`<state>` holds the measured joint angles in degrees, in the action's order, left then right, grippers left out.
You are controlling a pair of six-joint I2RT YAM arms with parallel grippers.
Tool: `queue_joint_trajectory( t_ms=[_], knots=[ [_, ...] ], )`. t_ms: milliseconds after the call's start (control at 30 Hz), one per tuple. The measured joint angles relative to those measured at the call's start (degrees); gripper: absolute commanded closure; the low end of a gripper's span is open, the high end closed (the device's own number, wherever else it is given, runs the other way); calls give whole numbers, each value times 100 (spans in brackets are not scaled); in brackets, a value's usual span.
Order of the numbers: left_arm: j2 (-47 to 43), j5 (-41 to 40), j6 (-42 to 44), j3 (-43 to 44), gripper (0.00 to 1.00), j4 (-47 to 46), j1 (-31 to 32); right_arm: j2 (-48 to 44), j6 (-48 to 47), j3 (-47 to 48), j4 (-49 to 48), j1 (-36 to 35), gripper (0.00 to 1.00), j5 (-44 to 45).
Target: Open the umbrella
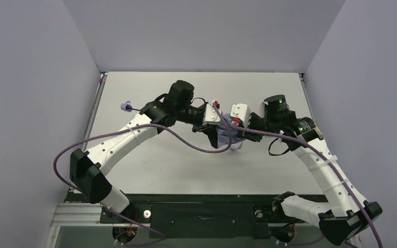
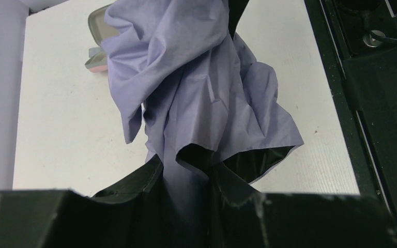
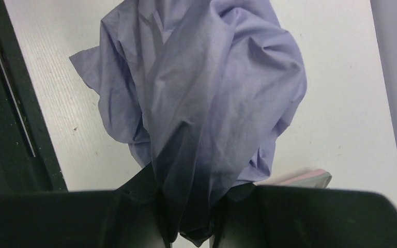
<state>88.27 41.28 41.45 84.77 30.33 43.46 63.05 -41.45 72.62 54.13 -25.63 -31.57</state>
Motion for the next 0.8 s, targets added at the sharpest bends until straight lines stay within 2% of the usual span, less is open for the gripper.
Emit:
queue_joint_trajectory(
  t_ms=[33, 67, 100, 167, 233, 333, 433, 633, 800],
  knots=[
    [0, -17, -9, 2, 73, 4, 0, -7, 2, -22, -2, -2, 100, -35],
    [0, -48, -46, 2, 62, 11, 0, -15, 17, -46, -20, 4, 100, -59],
    [0, -76, -129, 2, 42, -2, -2, -28, 15, -83, -74, 15, 100, -59],
    [-2, -179, -474, 2, 26, -136, -20, -96, 129, -227, -238, 90, 100, -98],
    [-9, -269, -885, 15, 17, -358, -87, -184, 343, -452, -542, 208, 100, -151],
    [-17, -444, -1742, 146, 14, -540, -310, -291, 748, -737, -951, 494, 100, -181],
    [-72, -553, -2811, 212, 12, -929, -820, -393, 1294, -962, -1488, 765, 100, -173],
    [-514, -905, -5689, -299, 11, -2470, -2391, -706, 2527, -1453, -2885, 953, 100, -13],
    [-577, -1285, -7346, -385, 9, -3060, -2677, -772, 3445, -1652, -3934, 876, 100, 254]
  ],
)
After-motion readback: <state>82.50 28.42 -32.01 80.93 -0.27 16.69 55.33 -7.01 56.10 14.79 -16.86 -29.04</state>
